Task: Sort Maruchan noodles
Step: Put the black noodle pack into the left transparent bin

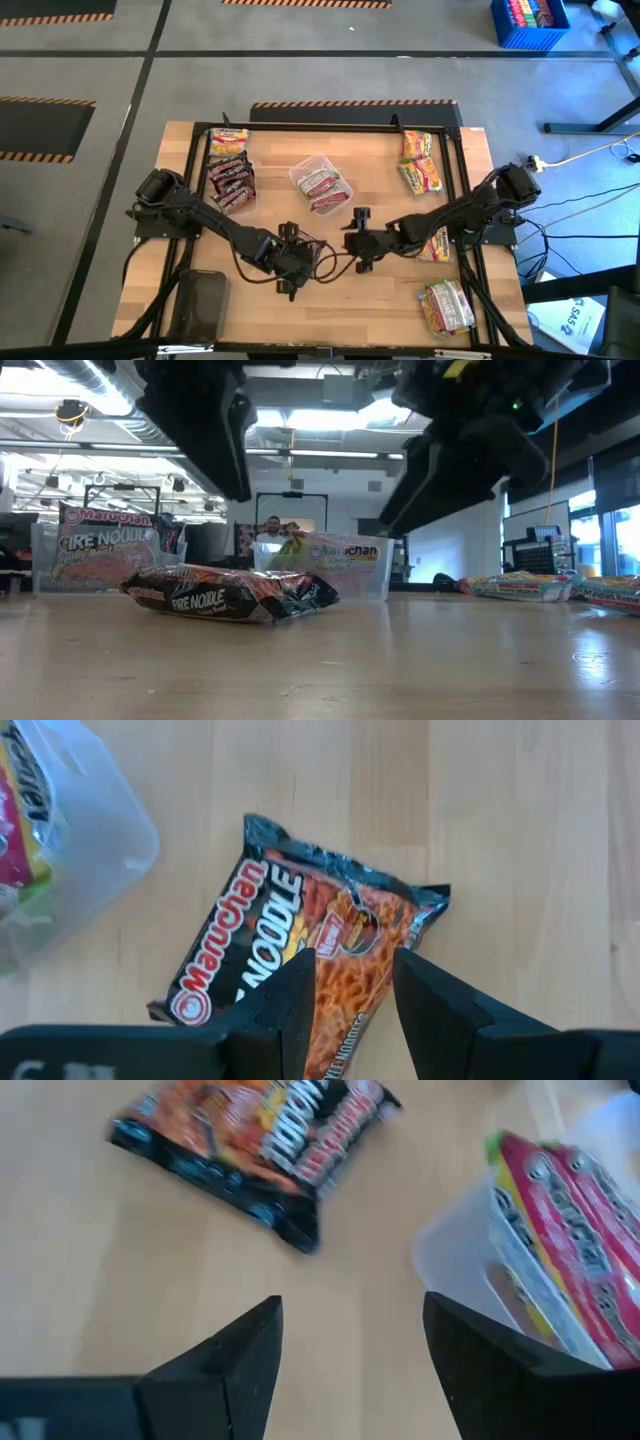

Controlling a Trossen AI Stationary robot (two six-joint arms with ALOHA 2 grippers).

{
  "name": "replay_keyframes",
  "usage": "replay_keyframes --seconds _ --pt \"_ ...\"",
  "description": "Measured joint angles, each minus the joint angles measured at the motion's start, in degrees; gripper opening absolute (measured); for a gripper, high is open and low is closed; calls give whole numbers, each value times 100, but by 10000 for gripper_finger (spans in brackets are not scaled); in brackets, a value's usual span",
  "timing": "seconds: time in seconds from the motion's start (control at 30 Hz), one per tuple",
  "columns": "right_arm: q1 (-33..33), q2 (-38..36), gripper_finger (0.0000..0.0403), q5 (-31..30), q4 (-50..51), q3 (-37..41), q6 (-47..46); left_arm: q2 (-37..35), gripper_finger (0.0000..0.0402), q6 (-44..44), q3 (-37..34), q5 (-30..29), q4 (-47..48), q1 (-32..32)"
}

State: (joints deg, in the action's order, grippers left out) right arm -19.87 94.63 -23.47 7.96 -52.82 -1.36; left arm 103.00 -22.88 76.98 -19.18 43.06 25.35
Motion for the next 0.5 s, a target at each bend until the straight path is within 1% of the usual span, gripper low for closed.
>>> replay_keyframes --seconds 0.13,0.27,0.37,0.5 --pt "-130 176 227 9 -463 0 108 -101 128 -136 -233 3 -64 -7" --pt "-150 367 227 107 -734 0 121 -447 128 -393 -787 -81 -440 19" --pt "-150 530 227 99 -936 0 199 -962 128 -776 -1361 -234 -644 21" --pt "-150 699 227 62 -1238 -4 332 -1720 128 -1408 -2134 -645 -1323 17"
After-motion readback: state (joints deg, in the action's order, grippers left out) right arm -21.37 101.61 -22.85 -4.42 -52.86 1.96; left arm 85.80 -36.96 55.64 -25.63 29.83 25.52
